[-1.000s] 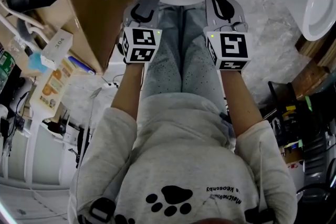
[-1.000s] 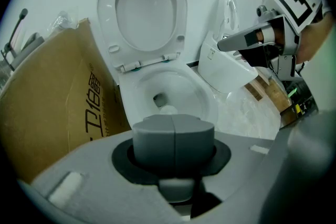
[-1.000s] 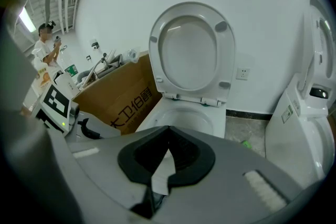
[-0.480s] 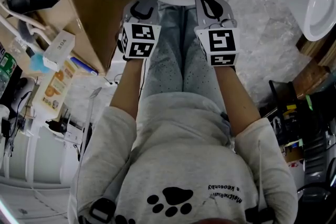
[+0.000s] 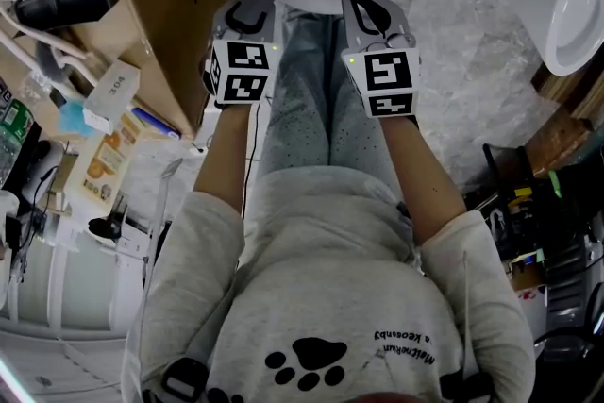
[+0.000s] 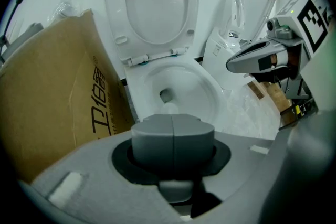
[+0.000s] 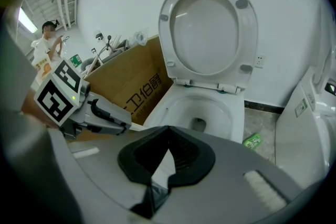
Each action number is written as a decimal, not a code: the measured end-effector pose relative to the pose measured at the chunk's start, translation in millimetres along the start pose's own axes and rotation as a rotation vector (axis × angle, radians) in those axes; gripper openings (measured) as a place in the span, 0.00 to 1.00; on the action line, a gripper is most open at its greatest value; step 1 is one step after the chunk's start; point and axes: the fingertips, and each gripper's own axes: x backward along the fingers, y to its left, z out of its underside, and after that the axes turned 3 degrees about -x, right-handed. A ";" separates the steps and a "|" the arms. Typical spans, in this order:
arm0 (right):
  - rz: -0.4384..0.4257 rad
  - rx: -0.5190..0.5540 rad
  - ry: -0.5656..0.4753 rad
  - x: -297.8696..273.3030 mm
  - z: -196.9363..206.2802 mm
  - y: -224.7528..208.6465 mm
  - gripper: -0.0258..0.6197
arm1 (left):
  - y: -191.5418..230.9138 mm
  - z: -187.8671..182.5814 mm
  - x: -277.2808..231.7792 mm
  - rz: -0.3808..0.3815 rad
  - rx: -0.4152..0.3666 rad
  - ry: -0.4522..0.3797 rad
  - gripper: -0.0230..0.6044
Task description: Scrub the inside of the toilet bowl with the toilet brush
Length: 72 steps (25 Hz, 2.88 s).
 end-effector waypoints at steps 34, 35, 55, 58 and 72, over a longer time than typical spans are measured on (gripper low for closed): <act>-0.009 -0.018 0.005 -21.7 -26.7 -17.5 0.04 | 60.4 -57.2 -21.0 -0.041 0.098 -0.021 0.27; -0.009 -0.019 0.005 -22.1 -27.1 -18.5 0.04 | 61.7 -59.1 -22.2 -0.041 0.096 -0.024 0.27; -0.006 -0.047 0.004 -23.6 -25.1 -32.3 0.04 | 65.4 -101.7 -33.9 -0.042 0.152 -0.077 0.27; 0.000 -0.052 0.000 -21.2 -24.5 -36.4 0.04 | 63.7 -106.4 -34.6 -0.045 0.155 -0.081 0.27; 0.030 -0.086 -0.008 -9.1 -16.7 -49.8 0.04 | 53.8 -132.1 -42.8 -0.039 0.156 -0.087 0.28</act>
